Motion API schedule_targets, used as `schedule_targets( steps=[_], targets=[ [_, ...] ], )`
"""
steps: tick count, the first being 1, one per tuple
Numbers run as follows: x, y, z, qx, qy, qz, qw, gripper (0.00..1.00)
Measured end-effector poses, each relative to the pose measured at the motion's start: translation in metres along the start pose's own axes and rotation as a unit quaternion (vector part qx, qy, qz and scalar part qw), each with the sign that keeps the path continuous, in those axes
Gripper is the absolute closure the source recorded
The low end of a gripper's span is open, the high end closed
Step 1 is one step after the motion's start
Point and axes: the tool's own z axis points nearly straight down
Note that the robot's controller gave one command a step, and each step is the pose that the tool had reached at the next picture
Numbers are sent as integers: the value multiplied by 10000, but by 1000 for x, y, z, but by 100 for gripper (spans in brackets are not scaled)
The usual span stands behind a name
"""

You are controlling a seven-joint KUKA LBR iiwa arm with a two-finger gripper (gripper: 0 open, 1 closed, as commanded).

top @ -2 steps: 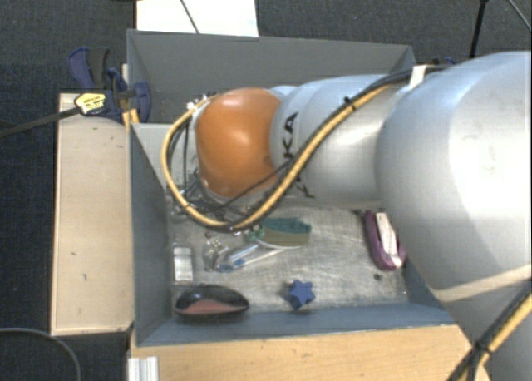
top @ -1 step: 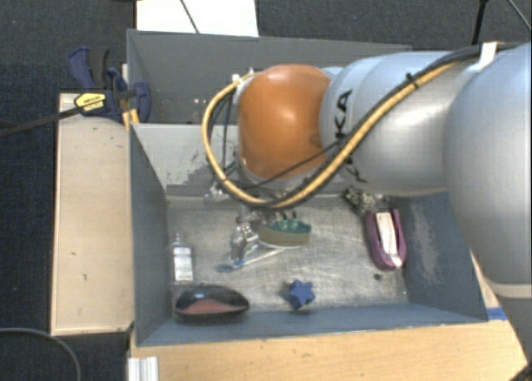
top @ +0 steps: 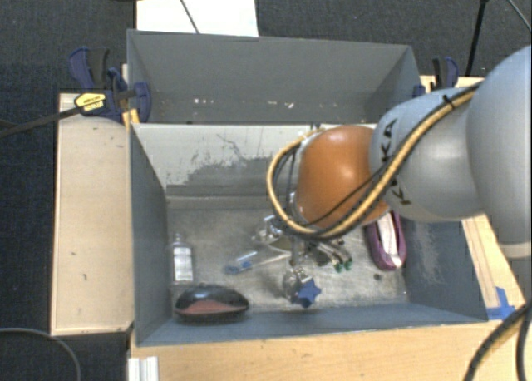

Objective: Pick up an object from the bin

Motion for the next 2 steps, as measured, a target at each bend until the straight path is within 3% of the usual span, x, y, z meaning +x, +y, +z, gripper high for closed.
schedule_targets(
  steps=[1, 2],
  targets=[
    [-4, 4, -3, -8, -37, -7, 10000, 100],
    [9, 28, -155, 8, -68, -917, 9958, 100]
  ],
)
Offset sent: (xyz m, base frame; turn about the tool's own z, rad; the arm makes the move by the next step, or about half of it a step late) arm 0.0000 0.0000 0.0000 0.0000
